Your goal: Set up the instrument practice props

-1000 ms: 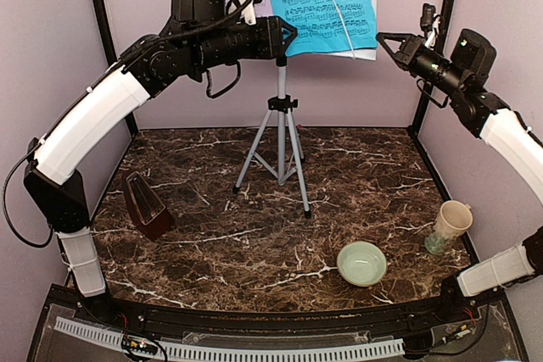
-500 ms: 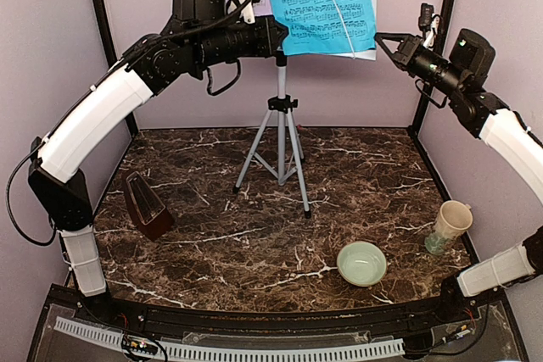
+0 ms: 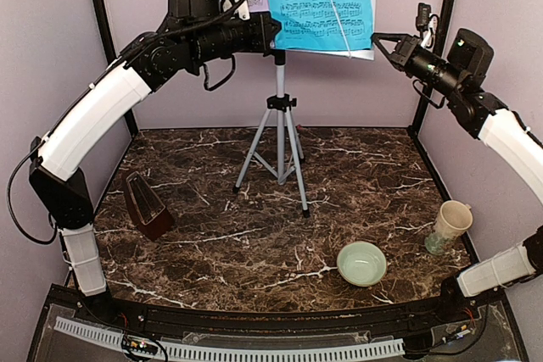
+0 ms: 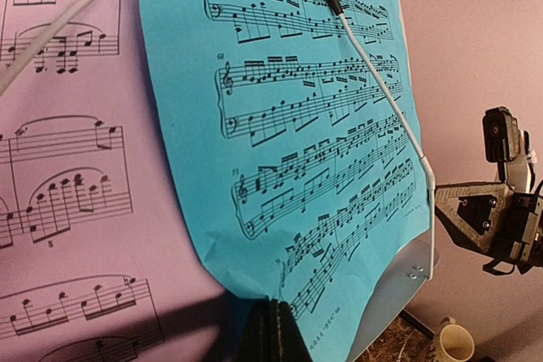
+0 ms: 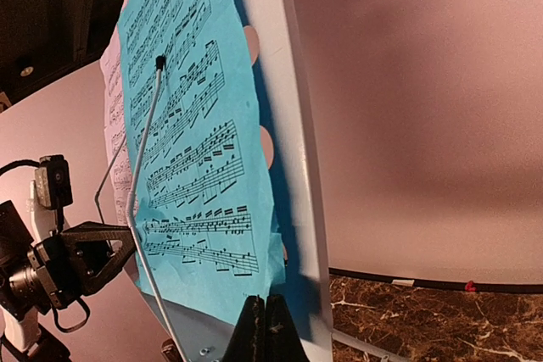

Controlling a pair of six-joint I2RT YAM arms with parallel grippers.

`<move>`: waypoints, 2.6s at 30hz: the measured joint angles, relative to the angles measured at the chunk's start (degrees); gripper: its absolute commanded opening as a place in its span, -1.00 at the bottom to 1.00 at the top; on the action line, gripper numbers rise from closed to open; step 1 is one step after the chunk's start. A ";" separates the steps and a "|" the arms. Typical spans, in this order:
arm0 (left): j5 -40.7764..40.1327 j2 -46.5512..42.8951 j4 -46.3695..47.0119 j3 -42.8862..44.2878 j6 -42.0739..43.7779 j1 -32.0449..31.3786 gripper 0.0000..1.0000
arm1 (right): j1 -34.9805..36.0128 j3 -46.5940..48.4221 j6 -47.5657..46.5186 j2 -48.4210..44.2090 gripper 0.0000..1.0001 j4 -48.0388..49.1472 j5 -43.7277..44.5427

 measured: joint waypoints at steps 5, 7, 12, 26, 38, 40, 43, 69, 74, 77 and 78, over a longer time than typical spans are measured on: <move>0.00 1.09 0.48 2.45 1.99 0.61 -1.00 | 0.74 0.00 0.00 0.02 -1.00 0.00 0.20; 0.00 1.20 0.79 2.64 2.86 0.81 -0.97 | 0.94 0.00 -0.13 0.07 -1.00 0.00 0.35; 0.22 1.25 0.90 2.64 4.31 1.07 -0.85 | 1.11 0.00 -0.55 0.09 -1.00 0.00 0.90; 1.46 1.14 1.68 0.96 6.34 0.44 -0.29 | 1.31 -3.41 -1.07 -1.46 -1.00 -0.50 2.62; 0.33 -1.25 2.78 -2.34 9.66 -2.21 0.37 | 1.49 -4.09 -2.45 -3.23 -0.57 -0.72 3.23; 0.04 -2.36 2.82 -3.21 10.43 -2.69 0.48 | 1.51 -4.09 -3.39 -3.89 -0.36 -1.36 3.67; -0.50 -5.14 3.37 -6.23 11.15 -3.17 0.65 | 1.53 -4.09 -3.80 -4.94 -0.02 -2.19 4.57; 5.05 -37.53 8.79 -56.19 -0.42 11.15 0.98 | 1.53 -18.14 -11.96 -16.26 0.89 -8.15 8.61; 6.91 -42.36 6.03 -65.75 -5.73 20.33 0.98 | 1.53 -23.85 -12.70 -16.65 0.90 -9.49 9.29; 2.29 -45.40 2.82 -68.13 -8.92 23.54 0.98 | 1.53 -27.80 -12.37 -16.65 0.90 -8.92 9.22; -0.09 -46.45 1.36 -68.67 -10.34 23.78 0.98 | 1.53 -28.81 -12.22 -16.59 0.90 -8.66 9.07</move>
